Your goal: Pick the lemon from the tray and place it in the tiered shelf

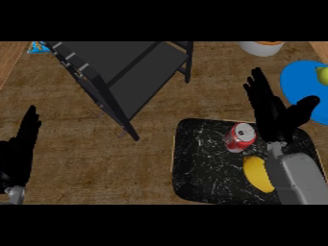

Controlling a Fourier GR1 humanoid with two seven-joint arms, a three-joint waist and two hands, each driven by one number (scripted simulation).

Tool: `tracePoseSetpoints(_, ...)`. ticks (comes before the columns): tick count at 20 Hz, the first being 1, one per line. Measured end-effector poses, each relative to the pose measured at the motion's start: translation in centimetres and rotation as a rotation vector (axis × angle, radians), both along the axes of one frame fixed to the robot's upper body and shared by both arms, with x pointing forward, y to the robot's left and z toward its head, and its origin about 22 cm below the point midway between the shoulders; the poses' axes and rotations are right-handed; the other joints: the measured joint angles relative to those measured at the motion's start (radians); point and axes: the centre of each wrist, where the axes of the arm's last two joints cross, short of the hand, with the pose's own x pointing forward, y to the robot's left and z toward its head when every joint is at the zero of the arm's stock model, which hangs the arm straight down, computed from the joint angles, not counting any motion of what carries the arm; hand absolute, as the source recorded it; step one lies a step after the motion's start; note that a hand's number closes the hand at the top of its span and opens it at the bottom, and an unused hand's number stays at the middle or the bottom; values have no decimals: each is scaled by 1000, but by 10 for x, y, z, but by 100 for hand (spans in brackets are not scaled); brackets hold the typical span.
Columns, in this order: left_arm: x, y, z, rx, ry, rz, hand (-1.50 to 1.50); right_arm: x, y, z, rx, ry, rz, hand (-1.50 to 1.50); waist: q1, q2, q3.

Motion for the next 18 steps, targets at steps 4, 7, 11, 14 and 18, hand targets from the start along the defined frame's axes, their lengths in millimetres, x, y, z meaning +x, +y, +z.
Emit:
tracePoseSetpoints(4,-3,1,-3,-65,61,-15,0,-12,-56,18,-113,-110,-16,150,4,11,-21)
tracePoseSetpoints(7,-10,-2,-15,-157,146,-8,0,-25,-112,37,-338,-160,-42,150,-21,18,-33)
tracePoseSetpoints(11,-11,-11,-25,-268,227,-44,0,-62,-182,16,-497,-18,-115,-150,-11,24,-33)
tracePoseSetpoints(14,-2,-16,-30,-301,260,-67,0,-91,-221,4,-494,-20,-89,-150,5,24,-32)
tracePoseSetpoints(18,1,-18,-35,-327,284,-89,0,-116,-253,14,-513,-42,31,-150,20,22,-32)
